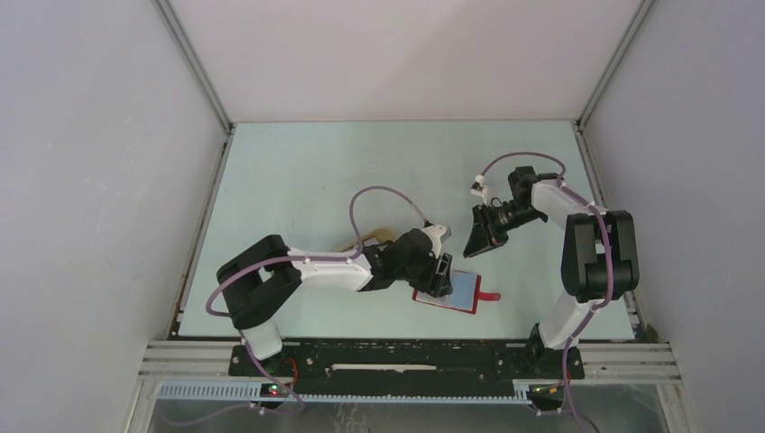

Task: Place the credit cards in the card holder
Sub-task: Turn over the card slot in the card holder.

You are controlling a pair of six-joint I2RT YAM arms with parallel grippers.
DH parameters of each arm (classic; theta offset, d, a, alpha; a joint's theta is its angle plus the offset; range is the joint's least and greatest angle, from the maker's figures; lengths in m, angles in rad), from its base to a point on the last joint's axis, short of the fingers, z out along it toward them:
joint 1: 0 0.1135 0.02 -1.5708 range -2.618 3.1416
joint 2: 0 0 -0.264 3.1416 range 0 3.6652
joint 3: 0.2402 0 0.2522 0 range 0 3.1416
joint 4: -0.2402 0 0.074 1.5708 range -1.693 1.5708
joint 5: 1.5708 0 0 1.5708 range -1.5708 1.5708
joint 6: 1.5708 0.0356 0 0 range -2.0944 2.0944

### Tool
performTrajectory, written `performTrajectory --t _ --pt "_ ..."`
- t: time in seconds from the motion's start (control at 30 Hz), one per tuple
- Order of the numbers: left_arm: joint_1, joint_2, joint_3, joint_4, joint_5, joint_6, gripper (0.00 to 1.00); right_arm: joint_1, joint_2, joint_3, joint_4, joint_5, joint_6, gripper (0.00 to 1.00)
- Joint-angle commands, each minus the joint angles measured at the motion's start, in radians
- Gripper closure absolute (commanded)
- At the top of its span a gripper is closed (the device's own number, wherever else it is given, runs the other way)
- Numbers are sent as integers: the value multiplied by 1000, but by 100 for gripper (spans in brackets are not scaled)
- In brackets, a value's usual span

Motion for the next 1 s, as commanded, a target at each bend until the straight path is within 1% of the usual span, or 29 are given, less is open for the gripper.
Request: performTrajectory --t 0.0,0.3,0.47,0.57,0.73,0.77,0.8,0.87,0.97 --pt "-11 41 51 -60 5 26 36 5 9 27 -3 5 -7 62" --pt "-18 117 132 -33 112 18 36 4 6 27 -3 8 -7 62" --pt "-20 119 152 -12 118 15 36 3 11 28 -5 29 -9 62" --pt "-20 51 110 19 67 27 36 1 3 27 -7 70 -21 62" --pt "-18 -150 -54 42 -95 61 36 -33 -79 2 -17 210 -80 60" --pt "-18 -181 -91 41 -121 59 34 -39 -102 -13 -14 238 -88 59" --pt "-18 -209 -125 37 -177 51 33 -41 -120 -31 -11 267 -99 58" --pt "-18 -236 -170 25 -209 32 28 -35 -131 -69 -9 299 -112 55" --pt "-18 -231 -192 15 -212 -12 26 -17 -84 -84 -24 310 -115 54"
